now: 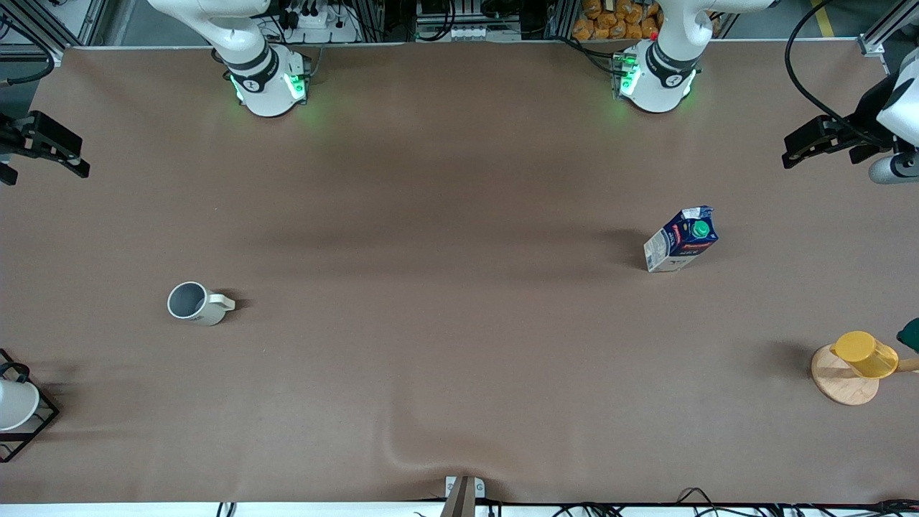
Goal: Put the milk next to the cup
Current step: 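Move the left gripper toward the blue milk carton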
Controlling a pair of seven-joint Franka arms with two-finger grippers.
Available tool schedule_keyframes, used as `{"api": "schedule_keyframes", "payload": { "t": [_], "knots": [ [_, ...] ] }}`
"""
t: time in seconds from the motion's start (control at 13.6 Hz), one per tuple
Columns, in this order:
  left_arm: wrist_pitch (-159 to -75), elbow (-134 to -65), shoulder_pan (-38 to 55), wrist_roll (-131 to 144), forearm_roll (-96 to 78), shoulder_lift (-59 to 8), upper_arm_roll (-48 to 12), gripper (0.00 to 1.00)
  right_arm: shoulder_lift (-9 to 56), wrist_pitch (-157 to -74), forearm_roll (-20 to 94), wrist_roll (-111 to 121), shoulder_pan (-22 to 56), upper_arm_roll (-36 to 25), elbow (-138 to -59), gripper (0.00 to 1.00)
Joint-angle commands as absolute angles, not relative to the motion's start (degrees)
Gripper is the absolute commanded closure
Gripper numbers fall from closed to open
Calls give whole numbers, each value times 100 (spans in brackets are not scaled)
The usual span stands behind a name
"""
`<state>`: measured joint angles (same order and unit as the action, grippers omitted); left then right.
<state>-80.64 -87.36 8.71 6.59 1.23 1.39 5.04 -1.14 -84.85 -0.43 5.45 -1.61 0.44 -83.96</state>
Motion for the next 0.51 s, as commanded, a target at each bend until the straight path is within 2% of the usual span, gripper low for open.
{"api": "schedule_keyframes", "payload": {
  "t": [0.0, 0.44],
  "knots": [
    [-7998, -8666, 870, 492, 194, 140, 501, 0, -211, -8508, -176, -180, -97, 236, -8517, 0],
    [-7989, -8657, 879, 510, 255, 149, 492, 0, -176, -8490, -185, -211, -35, 237, -8508, 0]
  ]
}}
